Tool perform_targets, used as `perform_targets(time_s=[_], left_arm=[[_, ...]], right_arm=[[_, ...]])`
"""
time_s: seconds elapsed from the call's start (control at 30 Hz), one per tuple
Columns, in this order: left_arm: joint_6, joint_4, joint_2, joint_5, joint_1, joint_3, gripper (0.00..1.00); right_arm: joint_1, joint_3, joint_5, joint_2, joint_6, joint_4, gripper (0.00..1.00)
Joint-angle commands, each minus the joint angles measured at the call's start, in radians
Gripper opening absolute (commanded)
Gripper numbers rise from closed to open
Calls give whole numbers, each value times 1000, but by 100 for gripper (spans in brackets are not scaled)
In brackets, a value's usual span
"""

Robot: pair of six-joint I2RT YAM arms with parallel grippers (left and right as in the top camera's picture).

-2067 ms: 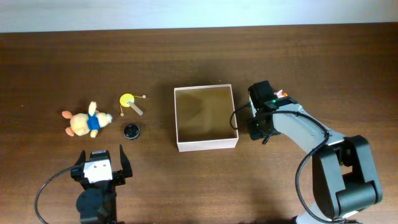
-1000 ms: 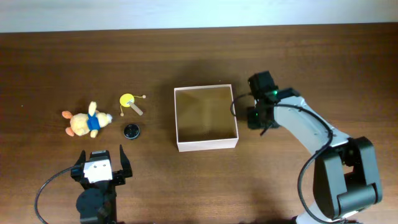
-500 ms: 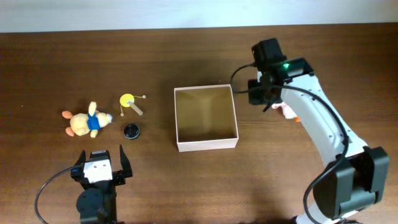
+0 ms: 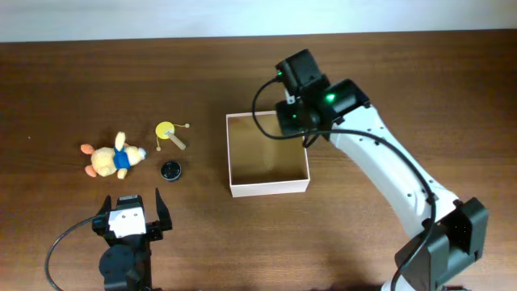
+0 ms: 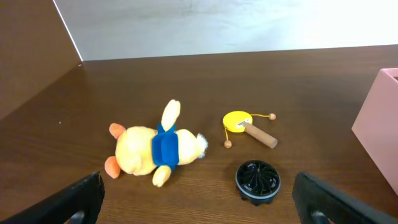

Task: Pack container
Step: 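Lift the orange ball with right gripper and carry it over the box, then lower the orange ball into the box and open right gripper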

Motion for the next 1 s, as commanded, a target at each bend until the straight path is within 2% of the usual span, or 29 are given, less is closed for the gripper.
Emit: perform_targets(time_s=[0.0,0.4,0.97], left_arm=[[16,-1,-8,11,1,-4,99],[16,-1,-8,11,1,-4,99],[16,-1,-8,11,1,-4,99]], right_arm=[[23,21,20,36,-5,25,37],[37,21,16,238,-5,48,33],[34,20,20,280,-10,99,33]])
